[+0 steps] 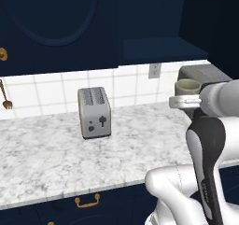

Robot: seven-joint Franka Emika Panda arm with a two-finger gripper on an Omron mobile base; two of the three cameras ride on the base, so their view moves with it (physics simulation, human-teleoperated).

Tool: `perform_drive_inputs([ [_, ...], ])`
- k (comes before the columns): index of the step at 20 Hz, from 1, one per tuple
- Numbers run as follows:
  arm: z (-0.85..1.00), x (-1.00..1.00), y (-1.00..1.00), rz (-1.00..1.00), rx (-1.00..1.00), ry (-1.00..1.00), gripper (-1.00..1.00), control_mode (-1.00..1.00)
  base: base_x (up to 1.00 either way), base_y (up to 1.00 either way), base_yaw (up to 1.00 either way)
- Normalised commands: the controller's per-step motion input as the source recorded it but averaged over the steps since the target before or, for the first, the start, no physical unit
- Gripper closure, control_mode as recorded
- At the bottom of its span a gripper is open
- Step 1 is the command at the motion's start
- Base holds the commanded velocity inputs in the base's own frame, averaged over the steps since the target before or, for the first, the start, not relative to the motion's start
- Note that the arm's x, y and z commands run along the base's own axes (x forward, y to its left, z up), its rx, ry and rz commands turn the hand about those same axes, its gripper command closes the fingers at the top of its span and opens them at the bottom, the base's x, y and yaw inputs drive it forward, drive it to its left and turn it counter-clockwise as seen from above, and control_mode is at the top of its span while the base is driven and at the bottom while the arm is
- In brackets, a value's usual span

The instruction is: Gather all objects into one cabinet and sort the glasses and bowls to opposite sides.

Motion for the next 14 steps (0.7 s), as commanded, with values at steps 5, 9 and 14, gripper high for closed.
perform_drive_inputs([
  [5,0.0,0.0,0.0,0.0,0.0,0.0,1.0,1.0,-0.34,0.02,0.03],
  [9,0.0,0.0,0.0,0.0,0.0,0.0,1.0,1.0,-1.0,-0.01,-0.03],
  [14,0.0,0.0,0.0,0.0,0.0,0.0,1.0,1.0,-0.86,0.18,-0.56],
])
